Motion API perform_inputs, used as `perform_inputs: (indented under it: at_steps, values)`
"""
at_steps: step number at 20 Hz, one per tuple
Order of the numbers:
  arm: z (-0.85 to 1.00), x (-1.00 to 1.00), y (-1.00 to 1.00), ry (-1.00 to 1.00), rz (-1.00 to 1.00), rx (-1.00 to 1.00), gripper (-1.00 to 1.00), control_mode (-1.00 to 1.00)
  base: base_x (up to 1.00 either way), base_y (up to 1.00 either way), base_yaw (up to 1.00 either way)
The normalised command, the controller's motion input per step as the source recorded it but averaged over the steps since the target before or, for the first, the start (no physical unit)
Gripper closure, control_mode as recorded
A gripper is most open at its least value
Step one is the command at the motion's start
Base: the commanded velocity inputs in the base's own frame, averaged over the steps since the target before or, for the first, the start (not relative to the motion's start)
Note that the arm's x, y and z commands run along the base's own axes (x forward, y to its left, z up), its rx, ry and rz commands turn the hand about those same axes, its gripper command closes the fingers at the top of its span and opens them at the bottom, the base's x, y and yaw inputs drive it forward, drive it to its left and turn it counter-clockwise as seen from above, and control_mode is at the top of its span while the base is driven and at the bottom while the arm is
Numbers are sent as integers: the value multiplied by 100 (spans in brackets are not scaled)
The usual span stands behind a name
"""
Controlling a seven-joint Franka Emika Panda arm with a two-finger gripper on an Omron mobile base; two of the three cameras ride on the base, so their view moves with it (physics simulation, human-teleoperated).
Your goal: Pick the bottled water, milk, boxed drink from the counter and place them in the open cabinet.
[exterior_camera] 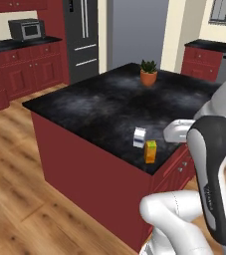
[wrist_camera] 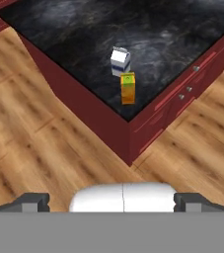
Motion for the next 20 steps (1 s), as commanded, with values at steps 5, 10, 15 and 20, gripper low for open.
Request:
perform_inputs:
  at_steps: [5, 10, 15, 20]
  values:
    - [-37, 34, 0, 0, 0, -7, -100, -100, 0, 0, 0]
    - [-35, 24, 0, 0, 0, -5, -100, -100, 0, 0, 0]
    - [-31, 25, -1, 0, 0, -2, -100, -100, 0, 0, 0]
    - [-18, 19, -9, 2, 0, 0, -100, -100, 0, 0, 0]
